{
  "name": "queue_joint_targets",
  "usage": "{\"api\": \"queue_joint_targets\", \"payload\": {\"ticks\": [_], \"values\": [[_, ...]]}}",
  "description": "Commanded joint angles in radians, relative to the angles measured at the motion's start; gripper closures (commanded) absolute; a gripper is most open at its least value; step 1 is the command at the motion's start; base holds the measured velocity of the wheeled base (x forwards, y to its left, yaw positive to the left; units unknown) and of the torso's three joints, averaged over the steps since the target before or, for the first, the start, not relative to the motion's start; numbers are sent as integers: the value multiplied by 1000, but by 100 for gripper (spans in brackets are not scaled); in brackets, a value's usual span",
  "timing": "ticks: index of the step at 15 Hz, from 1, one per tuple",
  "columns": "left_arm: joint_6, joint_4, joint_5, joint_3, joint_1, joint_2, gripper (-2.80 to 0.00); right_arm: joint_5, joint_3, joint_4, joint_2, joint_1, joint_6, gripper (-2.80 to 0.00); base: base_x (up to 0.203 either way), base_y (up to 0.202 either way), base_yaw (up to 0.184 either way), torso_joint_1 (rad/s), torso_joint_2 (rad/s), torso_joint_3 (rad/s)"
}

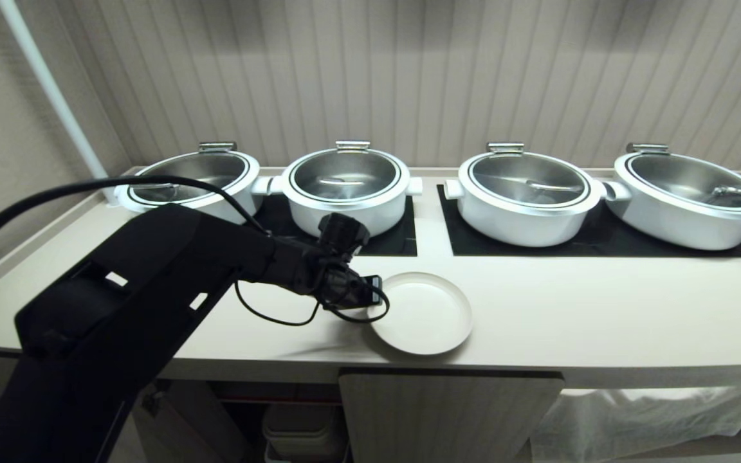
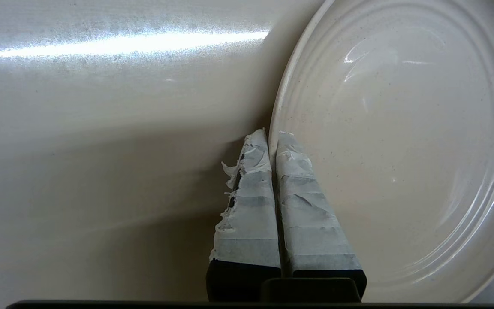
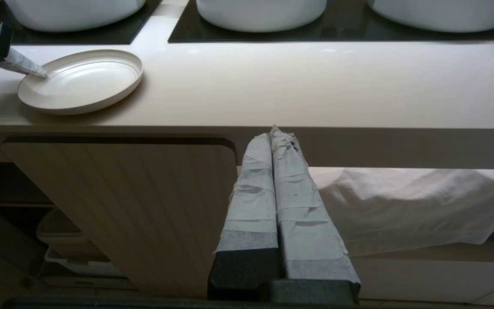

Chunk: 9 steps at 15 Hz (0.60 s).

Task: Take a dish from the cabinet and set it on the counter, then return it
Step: Place it on the table

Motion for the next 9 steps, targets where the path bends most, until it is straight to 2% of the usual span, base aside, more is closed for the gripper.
{"api": "queue_joint_targets", "payload": {"ticks": [1, 2, 3, 9], "values": [[-3, 1, 0, 1, 0, 3, 0, 0, 0, 0, 0, 0, 0, 0, 0, 0, 0, 0, 0, 0], [-3, 1, 0, -1, 0, 3, 0, 0, -2, 0, 0, 0, 0, 0, 0, 0, 0, 0, 0, 0], [-3, 0, 0, -1, 0, 5, -280, 0, 0, 0, 0, 0, 0, 0, 0, 0, 0, 0, 0, 0], [-3, -1, 4, -10, 3, 10, -280, -1, 0, 0, 0, 0, 0, 0, 0, 0, 0, 0, 0, 0]]}}
